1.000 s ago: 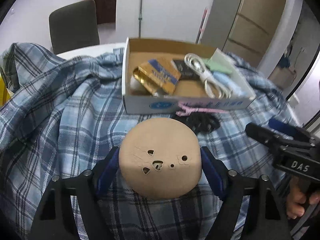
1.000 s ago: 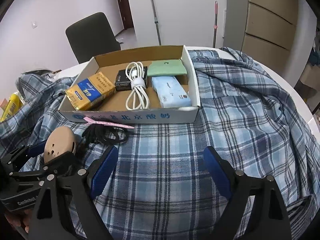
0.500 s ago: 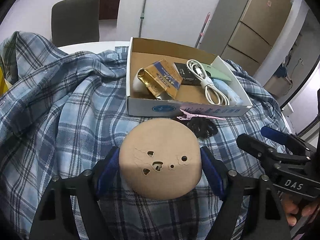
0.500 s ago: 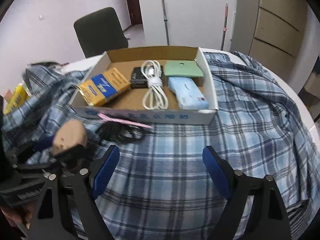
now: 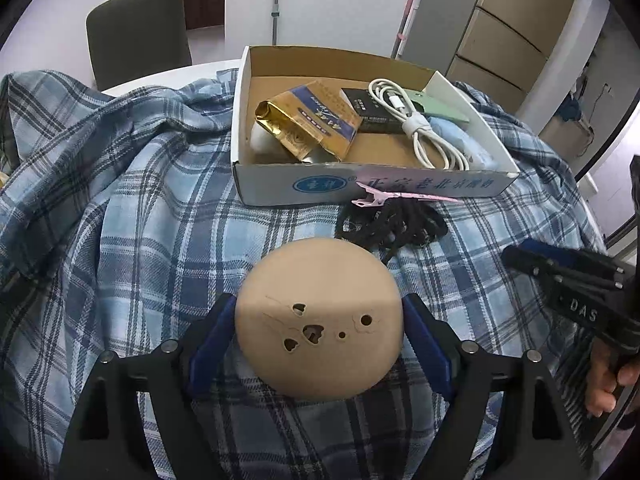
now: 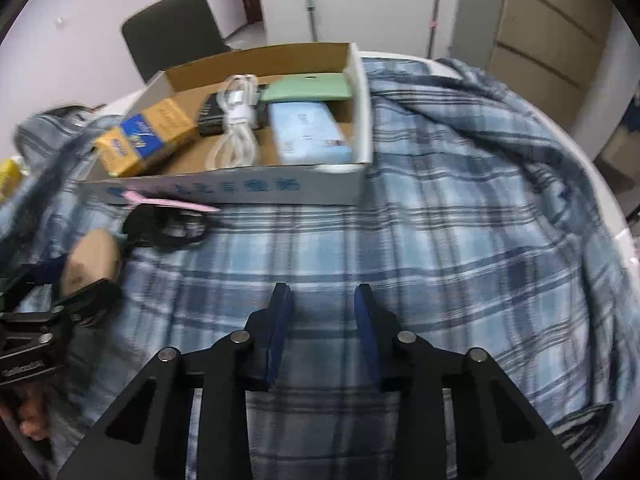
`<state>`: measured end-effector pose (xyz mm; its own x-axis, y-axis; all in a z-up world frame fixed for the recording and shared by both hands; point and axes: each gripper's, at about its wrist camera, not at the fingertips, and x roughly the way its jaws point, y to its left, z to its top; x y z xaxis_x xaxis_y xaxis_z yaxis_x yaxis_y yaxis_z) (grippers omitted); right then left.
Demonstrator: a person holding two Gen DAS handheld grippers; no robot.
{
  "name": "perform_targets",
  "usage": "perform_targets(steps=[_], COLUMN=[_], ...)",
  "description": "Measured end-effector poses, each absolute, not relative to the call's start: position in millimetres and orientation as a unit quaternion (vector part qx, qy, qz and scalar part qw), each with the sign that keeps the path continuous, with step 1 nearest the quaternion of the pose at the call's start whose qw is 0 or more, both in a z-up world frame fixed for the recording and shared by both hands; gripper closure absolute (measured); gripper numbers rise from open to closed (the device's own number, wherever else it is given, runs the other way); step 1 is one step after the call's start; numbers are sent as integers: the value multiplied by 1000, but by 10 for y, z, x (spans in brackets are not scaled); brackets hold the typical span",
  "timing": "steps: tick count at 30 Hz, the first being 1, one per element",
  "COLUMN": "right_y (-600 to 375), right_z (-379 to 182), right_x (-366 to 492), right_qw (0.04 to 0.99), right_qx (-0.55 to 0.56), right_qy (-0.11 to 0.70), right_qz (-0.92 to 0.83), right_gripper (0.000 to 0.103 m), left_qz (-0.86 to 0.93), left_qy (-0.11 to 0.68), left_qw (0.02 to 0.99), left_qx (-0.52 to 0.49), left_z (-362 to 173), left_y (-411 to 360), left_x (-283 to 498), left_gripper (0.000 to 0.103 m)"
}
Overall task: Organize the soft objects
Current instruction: 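Lower the right tool onto the black hair tie with pink clip and close it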
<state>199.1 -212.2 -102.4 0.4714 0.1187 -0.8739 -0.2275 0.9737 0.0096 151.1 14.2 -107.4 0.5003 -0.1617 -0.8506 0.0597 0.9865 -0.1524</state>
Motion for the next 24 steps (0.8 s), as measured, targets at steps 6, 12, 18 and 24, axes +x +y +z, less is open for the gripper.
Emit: perform_targets(steps=[6,12,18,24], right_y=[-2140,-2358,-2390,-2396], right_z=[-1033,-1005,-1005,-1005], right_x=[2024,2121,2083,2055], right_qw=[851,850,857,863], right_qx=[-74,-75,-73,-76], right_qy=[509,512,503,494], right_qz=[107,100,89,78], right_gripper=[71,72,72,72], left_qz=[-56,-55,-61,-55], left_qy=[497,480,454,437], left_qw=[865,875,888,896], left_qx=[-30,-32,-28,-55], left_z=[-1086,-1033,-936,-837], left_y=[81,106,106,274], left_x=[1504,1456,1395,1365], left_gripper=[17,17,17,17])
